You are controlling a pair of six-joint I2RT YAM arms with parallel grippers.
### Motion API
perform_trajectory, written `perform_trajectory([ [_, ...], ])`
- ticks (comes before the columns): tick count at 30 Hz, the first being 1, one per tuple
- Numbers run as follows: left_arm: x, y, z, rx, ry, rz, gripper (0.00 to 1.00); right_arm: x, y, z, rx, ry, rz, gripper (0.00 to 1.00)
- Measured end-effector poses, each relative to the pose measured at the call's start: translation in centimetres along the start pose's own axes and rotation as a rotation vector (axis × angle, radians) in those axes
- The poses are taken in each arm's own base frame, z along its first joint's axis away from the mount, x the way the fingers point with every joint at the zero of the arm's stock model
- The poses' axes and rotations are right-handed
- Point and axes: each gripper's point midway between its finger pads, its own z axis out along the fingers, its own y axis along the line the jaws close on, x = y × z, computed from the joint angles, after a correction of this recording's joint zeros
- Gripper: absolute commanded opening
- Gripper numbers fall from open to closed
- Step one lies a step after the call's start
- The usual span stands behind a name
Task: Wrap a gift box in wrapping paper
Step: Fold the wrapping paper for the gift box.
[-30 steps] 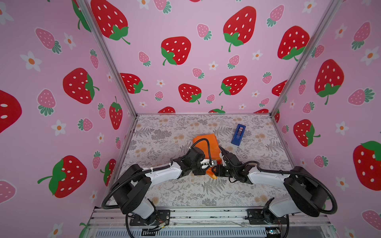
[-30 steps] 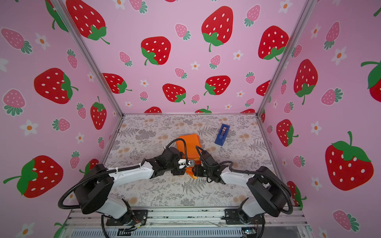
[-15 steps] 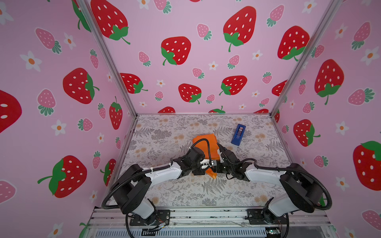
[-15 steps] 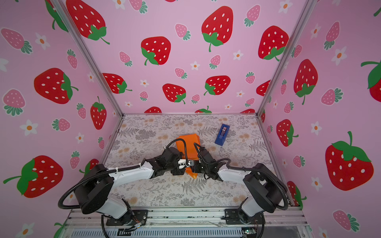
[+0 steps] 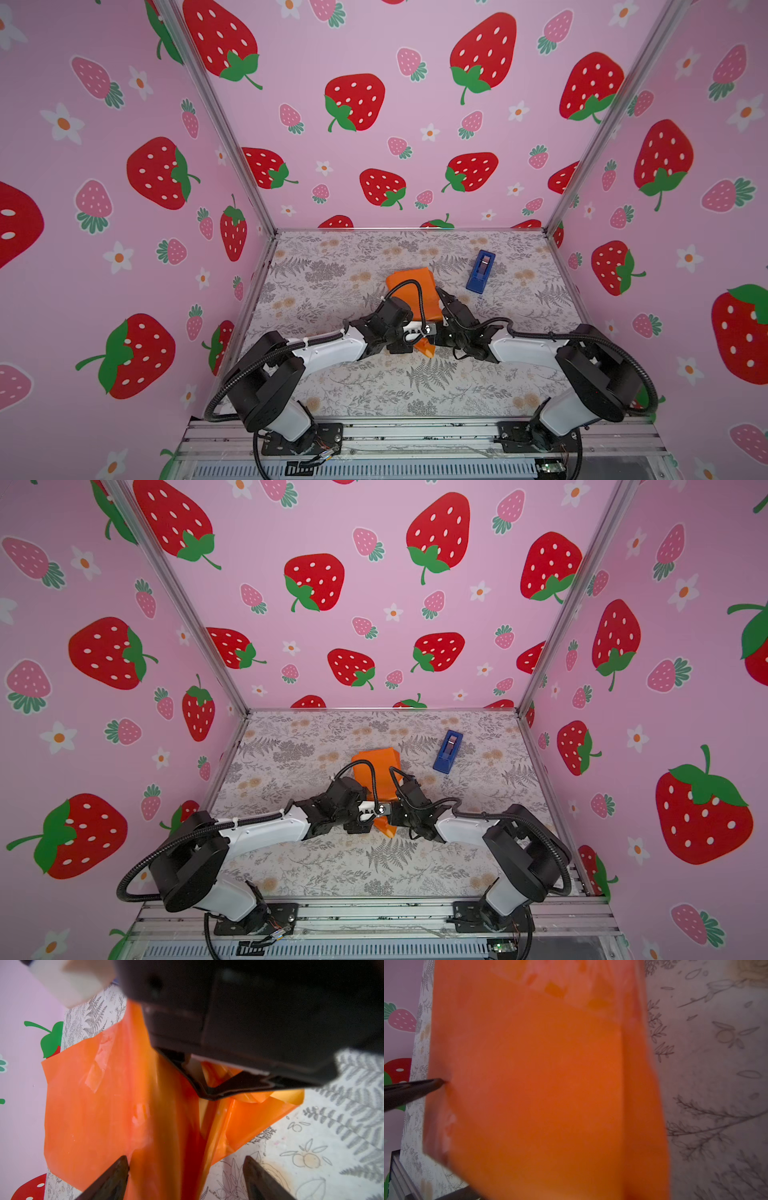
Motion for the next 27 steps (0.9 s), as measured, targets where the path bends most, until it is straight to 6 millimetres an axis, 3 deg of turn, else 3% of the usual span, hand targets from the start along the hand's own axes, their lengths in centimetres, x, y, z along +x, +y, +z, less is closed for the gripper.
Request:
perform_trajectory([
  [9,-0.3,0.6,-0.4,-0.021,-0.006,-0.084,0.87,0.3,-1.1,-1.5,0.04,-0.01,0.021,0.19],
  [17,-2.7,3.7,-1.0,-0.117,-0.026,-0.148,0.87,0.5,-1.2,-1.5,0.042,-0.007,0.022,0.18],
  [21,-2.8,4.3,0.2,-0.161,0.022,-0.138,0.87,0.5,-1.2,-1.5,0.042,-0.007,0.022,0.18],
  [27,-1.0,2.8,2.2,-0.148,0.117,-0.105,0.87,0.5,-1.2,-1.5,0.042,-0.007,0.022,0.18],
])
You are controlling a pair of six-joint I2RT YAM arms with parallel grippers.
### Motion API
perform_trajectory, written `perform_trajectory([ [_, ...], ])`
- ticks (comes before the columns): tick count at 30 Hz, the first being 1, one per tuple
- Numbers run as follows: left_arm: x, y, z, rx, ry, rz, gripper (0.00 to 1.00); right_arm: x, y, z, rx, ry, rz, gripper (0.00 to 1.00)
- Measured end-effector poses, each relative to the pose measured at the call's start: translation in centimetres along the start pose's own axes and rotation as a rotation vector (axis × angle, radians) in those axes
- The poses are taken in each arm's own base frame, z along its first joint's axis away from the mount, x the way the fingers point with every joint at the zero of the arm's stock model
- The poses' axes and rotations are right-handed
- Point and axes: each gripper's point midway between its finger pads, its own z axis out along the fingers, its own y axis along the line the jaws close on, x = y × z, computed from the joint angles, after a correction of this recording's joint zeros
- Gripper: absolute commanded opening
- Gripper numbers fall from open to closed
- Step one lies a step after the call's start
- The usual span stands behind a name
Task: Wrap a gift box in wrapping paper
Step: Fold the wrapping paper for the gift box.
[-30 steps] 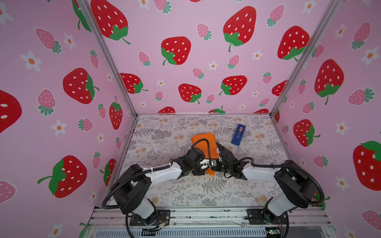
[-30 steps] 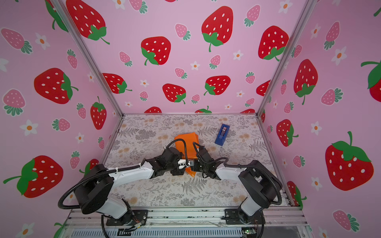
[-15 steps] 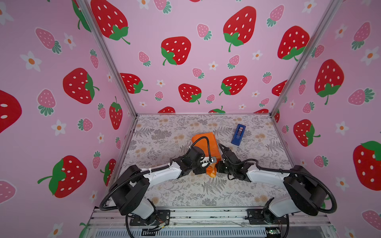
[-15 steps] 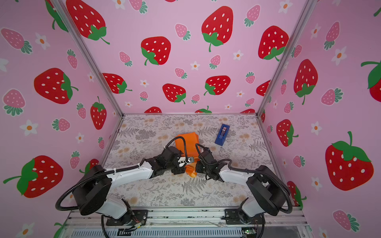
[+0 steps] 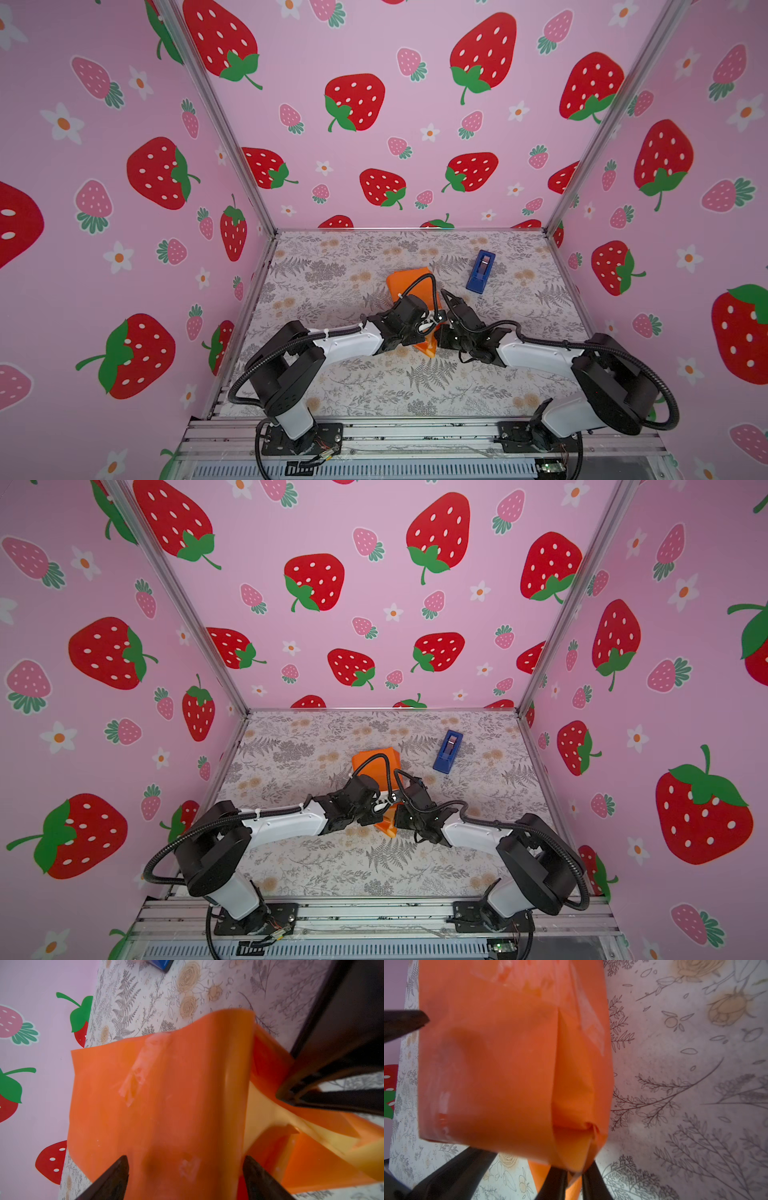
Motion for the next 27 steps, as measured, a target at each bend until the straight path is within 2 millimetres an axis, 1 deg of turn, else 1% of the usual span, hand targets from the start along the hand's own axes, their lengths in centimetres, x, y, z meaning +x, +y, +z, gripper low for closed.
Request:
perform_trajectory([
  [6,0.3,-0.1,-0.8,0.003,-0.001,0.016,0.87,-0.2,0.1,0.0,-0.005,-0.007,0.009,0.18],
  [12,0.6,-0.2,-1.9,0.008,-0.012,0.017,0.87,-1.0,0.6,0.1,-0.03,-0.036,0.034,0.18],
  [18,1.3,-0.8,-1.9,0.025,0.004,0.022,0.87,-1.6,0.9,0.4,-0.044,-0.061,0.069,0.17],
  [24,2.2,-1.4,-1.9,0.046,0.023,0.027,0.87,-2.5,0.8,0.5,-0.037,-0.105,0.108,0.14],
  [27,2.2,-1.3,-2.1,0.045,0.021,0.024,0.87,-3.1,1.1,0.4,-0.055,-0.137,0.137,0.14],
])
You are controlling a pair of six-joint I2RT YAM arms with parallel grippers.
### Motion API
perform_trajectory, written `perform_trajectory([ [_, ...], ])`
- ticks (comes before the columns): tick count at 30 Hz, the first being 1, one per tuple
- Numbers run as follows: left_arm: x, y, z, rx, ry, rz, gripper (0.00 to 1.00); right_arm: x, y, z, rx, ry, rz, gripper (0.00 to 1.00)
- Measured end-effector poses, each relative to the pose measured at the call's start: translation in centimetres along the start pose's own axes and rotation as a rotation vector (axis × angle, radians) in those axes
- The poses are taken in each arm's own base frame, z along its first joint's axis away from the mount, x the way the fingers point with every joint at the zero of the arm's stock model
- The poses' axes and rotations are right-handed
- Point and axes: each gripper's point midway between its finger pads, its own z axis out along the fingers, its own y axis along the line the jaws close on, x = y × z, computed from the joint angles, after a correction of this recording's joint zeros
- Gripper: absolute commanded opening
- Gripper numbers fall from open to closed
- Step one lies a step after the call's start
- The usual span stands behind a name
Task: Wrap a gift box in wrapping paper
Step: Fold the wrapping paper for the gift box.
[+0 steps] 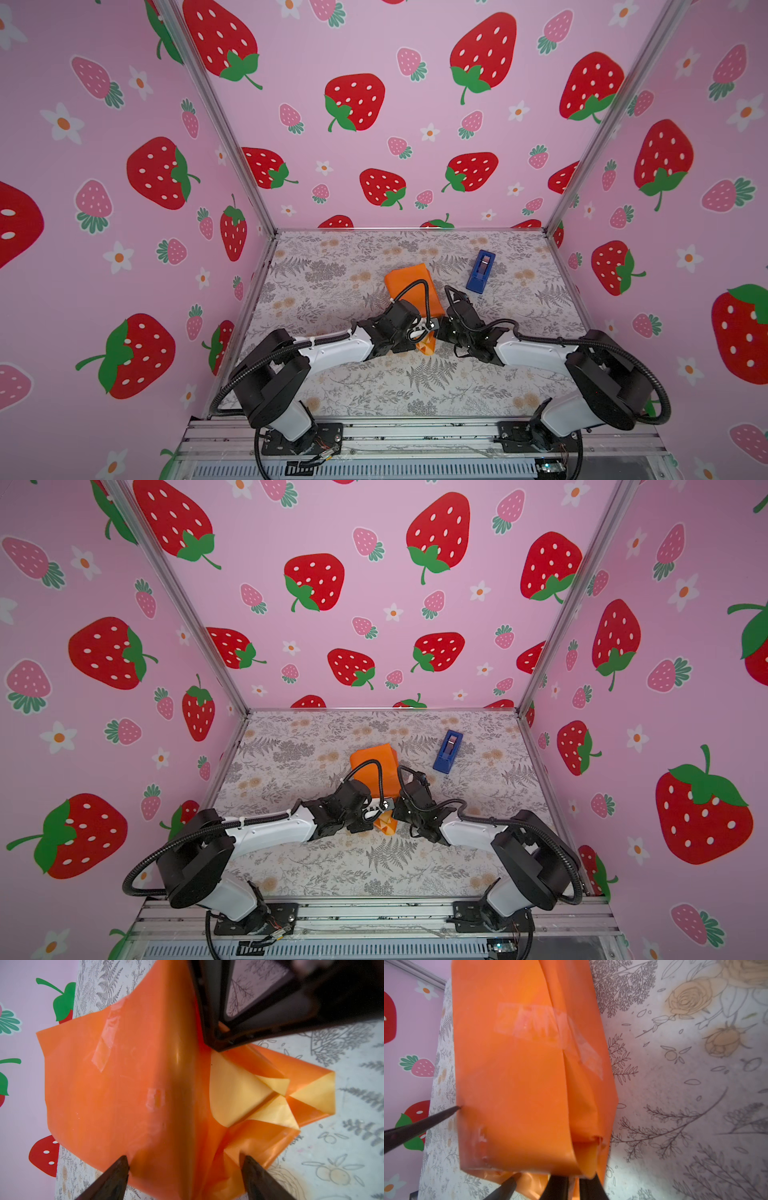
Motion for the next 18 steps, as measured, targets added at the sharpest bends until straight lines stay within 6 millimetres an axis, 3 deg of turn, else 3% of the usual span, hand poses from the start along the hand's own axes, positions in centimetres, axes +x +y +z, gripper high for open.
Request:
perform_trajectory([
  [4,-0.3,0.3,-0.4,-0.006,-0.015,-0.002,0.87,-0.2,0.5,0.0,-0.068,-0.035,0.045,0.2],
  [7,-0.5,0.5,-0.8,-0.011,-0.027,-0.004,0.87,0.2,0.9,-0.2,-0.116,-0.034,0.066,0.32],
  [10,-0.7,0.6,-0.9,-0.011,-0.036,-0.003,0.87,0.2,1.8,-0.3,-0.166,-0.029,0.072,0.33],
  [14,-0.7,0.7,-1.0,-0.009,-0.042,0.001,0.87,0.7,2.1,-0.6,-0.205,-0.013,0.074,0.43],
  [18,-0.7,0.7,-1.0,-0.003,-0.042,0.006,0.88,1.2,2.3,-0.6,-0.225,0.012,0.071,0.43],
])
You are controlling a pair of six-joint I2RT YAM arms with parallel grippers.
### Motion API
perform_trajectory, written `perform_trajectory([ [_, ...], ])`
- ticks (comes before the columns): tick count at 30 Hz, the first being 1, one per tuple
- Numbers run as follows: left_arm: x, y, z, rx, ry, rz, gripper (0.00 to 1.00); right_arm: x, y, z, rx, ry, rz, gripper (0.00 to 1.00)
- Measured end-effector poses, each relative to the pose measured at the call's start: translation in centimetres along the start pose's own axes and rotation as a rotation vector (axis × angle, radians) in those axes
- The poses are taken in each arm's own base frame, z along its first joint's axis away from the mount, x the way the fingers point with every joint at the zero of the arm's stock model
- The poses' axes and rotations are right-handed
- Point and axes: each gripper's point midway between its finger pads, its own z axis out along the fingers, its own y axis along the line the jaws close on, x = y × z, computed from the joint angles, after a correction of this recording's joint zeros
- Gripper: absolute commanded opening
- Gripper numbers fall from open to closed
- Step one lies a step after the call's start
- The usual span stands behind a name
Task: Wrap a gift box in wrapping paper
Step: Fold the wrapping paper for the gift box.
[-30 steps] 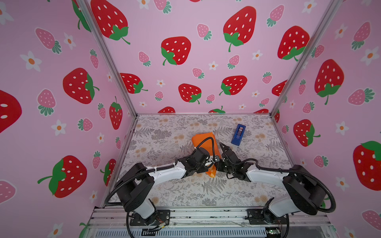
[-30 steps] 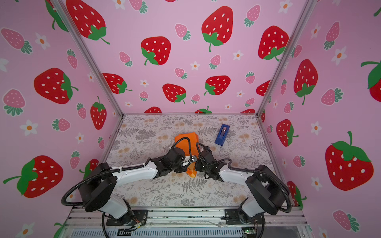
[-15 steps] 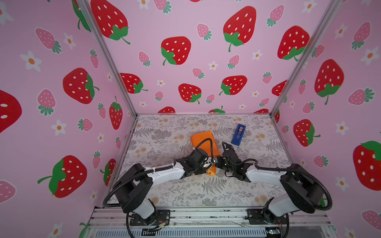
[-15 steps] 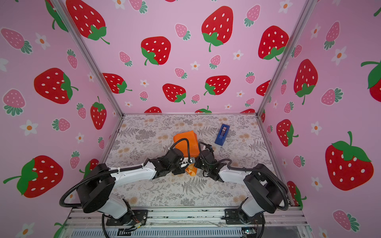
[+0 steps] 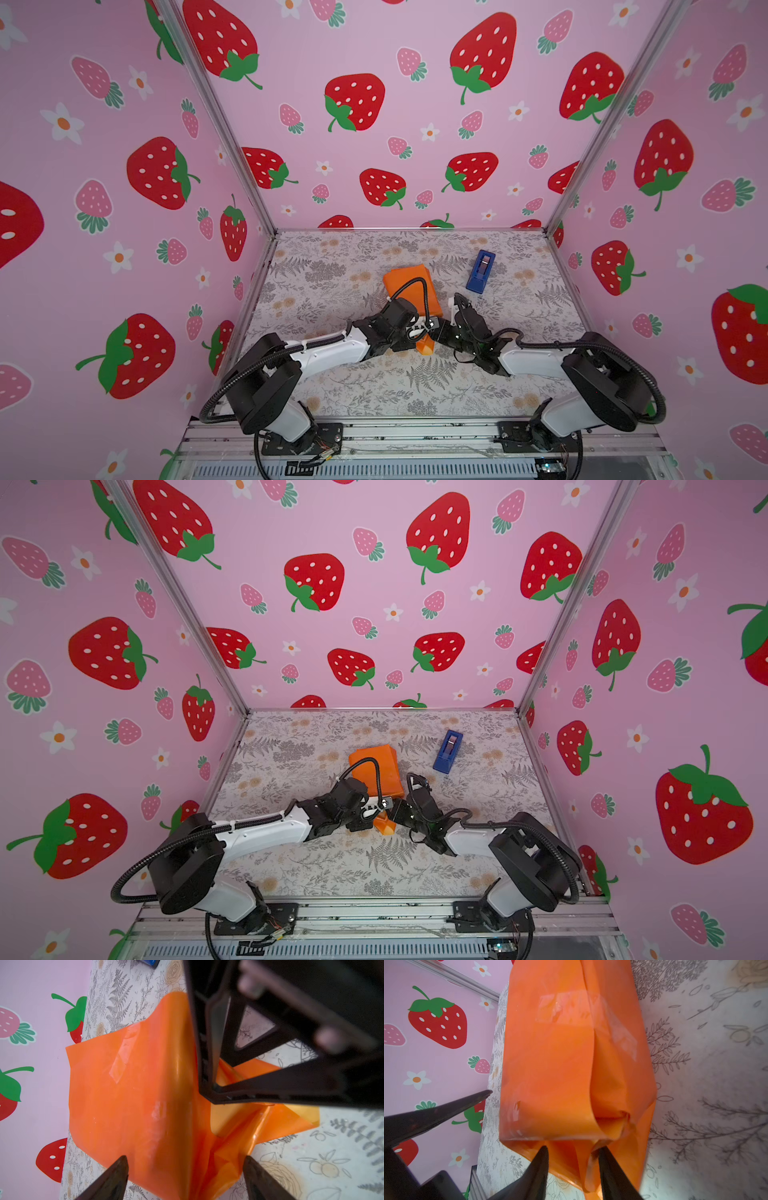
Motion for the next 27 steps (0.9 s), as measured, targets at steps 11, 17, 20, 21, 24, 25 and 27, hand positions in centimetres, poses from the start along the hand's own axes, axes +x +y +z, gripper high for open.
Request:
perform_trajectory([
  [11,0.6,-0.1,-0.1,0.01,0.019,0.002,0.88,0.4,-0.7,1.0,0.033,0.02,-0.009,0.12],
  [17,1.0,-0.2,-0.1,0.018,0.034,0.003,0.88,-1.4,-0.4,0.1,0.045,-0.064,0.004,0.09],
  [20,1.2,-0.2,-0.1,0.021,0.039,0.002,0.88,-1.9,-0.1,0.2,0.036,-0.092,0.004,0.07],
  [21,1.2,-0.2,-0.1,0.021,0.039,0.001,0.88,-2.1,0.0,0.2,0.032,-0.101,0.003,0.06],
  [24,1.3,-0.2,0.0,0.021,0.042,-0.001,0.87,-2.5,0.0,0.5,0.025,-0.127,0.003,0.05],
  [25,1.4,-0.2,0.0,0.022,0.043,-0.001,0.87,-2.6,0.0,0.6,0.024,-0.133,0.003,0.05],
  [27,1.5,-0.2,0.1,0.023,0.047,-0.003,0.87,-2.5,-0.1,0.9,0.02,-0.135,0.002,0.06],
])
